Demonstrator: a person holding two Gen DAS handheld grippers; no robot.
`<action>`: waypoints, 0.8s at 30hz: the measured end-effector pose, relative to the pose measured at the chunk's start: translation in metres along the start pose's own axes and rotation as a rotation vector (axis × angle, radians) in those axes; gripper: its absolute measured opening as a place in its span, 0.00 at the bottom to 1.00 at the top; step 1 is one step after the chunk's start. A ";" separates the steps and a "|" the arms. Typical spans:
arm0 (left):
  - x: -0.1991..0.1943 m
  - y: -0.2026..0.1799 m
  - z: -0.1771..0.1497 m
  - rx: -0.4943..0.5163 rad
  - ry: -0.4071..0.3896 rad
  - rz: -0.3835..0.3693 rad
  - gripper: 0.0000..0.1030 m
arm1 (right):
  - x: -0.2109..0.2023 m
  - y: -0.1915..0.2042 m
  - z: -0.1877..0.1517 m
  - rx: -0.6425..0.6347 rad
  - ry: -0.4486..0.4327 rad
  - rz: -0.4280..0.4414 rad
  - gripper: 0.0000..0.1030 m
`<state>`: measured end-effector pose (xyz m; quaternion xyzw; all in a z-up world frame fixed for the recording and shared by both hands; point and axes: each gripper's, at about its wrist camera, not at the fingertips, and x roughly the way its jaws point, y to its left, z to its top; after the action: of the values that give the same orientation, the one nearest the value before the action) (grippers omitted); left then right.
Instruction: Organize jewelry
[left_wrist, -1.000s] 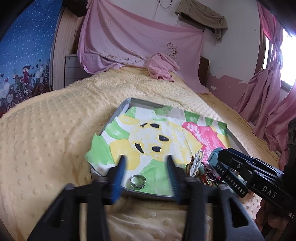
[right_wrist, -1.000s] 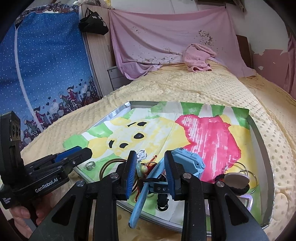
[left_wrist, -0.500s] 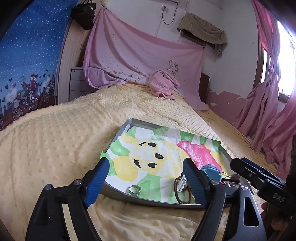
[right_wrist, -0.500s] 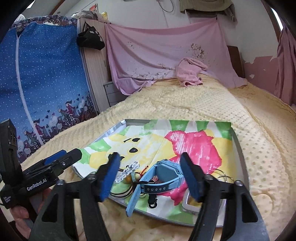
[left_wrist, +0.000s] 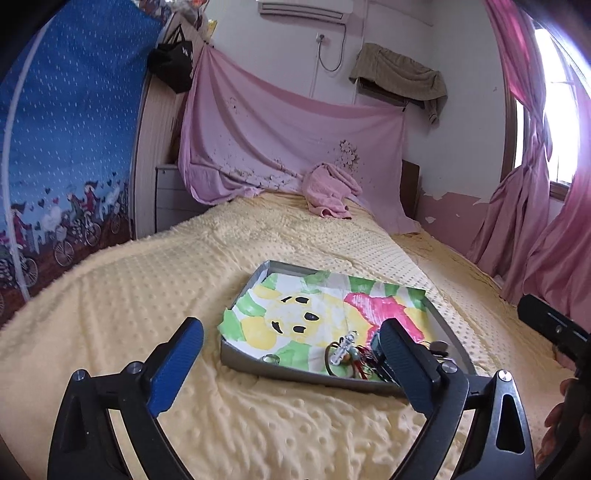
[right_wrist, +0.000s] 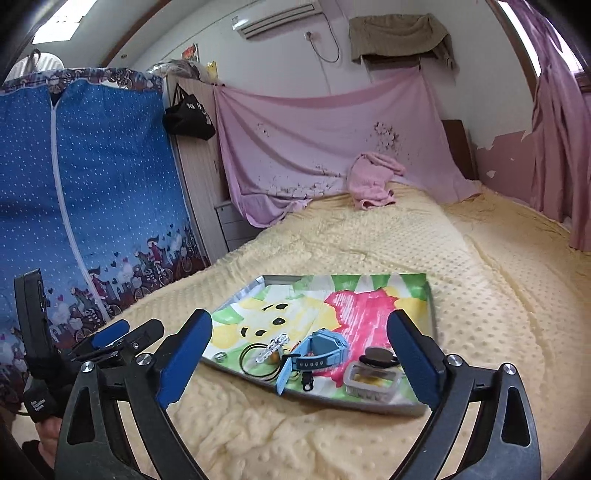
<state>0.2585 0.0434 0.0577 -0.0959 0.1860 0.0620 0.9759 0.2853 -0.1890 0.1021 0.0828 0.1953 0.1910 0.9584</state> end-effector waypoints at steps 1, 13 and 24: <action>-0.008 -0.001 0.000 0.002 -0.007 0.005 0.94 | -0.006 0.002 0.001 -0.001 -0.002 -0.002 0.91; -0.088 -0.012 -0.007 0.066 -0.050 0.009 1.00 | -0.097 0.017 -0.018 -0.028 -0.067 -0.038 0.98; -0.137 -0.017 -0.044 0.108 -0.026 0.001 1.00 | -0.155 0.017 -0.063 0.008 -0.071 -0.060 0.99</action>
<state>0.1191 0.0056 0.0719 -0.0422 0.1762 0.0538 0.9820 0.1221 -0.2300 0.1023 0.0873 0.1645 0.1583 0.9697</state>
